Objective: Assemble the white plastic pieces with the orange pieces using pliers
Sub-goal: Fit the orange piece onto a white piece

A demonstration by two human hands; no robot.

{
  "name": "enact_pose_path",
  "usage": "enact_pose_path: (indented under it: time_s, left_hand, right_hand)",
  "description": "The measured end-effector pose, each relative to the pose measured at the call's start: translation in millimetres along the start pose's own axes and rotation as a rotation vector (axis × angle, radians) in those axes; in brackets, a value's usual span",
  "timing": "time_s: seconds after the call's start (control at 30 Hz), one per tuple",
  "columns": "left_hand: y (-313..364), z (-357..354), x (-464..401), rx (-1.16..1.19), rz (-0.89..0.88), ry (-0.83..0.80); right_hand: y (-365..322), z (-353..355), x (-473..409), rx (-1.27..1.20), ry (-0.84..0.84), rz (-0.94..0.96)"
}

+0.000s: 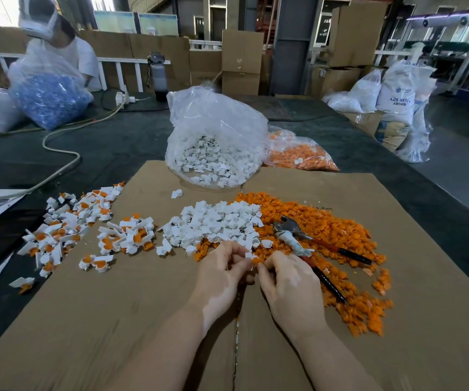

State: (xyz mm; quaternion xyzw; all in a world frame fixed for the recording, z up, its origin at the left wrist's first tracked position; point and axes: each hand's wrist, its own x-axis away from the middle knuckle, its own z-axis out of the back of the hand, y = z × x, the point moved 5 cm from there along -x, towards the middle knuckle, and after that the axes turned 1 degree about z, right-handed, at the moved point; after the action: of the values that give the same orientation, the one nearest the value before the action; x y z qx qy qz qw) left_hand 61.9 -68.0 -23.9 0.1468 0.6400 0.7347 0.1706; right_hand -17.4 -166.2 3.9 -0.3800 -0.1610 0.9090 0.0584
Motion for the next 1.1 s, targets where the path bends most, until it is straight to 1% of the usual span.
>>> enact_pose_path:
  time_s: [0.17, 0.27, 0.37, 0.5, 0.57, 0.63, 0.7, 0.83, 1.1]
  left_hand:
    - [0.8, -0.3, 3.6, -0.05, -0.057, 0.017]
    - [1.3, -0.7, 5.2, -0.091, -0.084, 0.023]
    - [1.5, -0.3, 6.1, -0.086, -0.086, 0.022]
    - [7.2, -0.9, 10.7, -0.235, -0.182, 0.023]
    - [5.7, 0.4, 9.3, -0.203, -0.152, 0.037]
    - [2.2, 2.4, 6.0, -0.09, -0.067, 0.045]
    - [0.6, 4.0, 3.5, -0.027, -0.03, 0.051]
    - [-0.5, 5.0, 3.1, -0.004, -0.029, 0.049]
    - [-2.2, 3.8, 2.6, 0.006, -0.034, 0.04]
  right_hand:
    - [-1.4, -1.3, 0.5, -0.01, -0.02, 0.028]
    - [-1.0, -2.8, 0.6, -0.021, -0.047, 0.013]
    - [1.1, -4.4, 1.6, -0.054, -0.072, -0.008]
    - [1.1, -6.0, 2.0, -0.069, -0.09, -0.003]
    - [0.3, -5.8, 2.0, -0.079, -0.098, 0.0]
    - [-0.2, -4.6, 2.1, -0.097, -0.105, -0.001]
    - [0.1, -1.9, 2.0, -0.144, -0.105, -0.019]
    - [1.8, 2.2, 1.1, -0.222, -0.089, -0.048]
    - [0.3, 1.0, -0.6, -0.229, -0.117, -0.022]
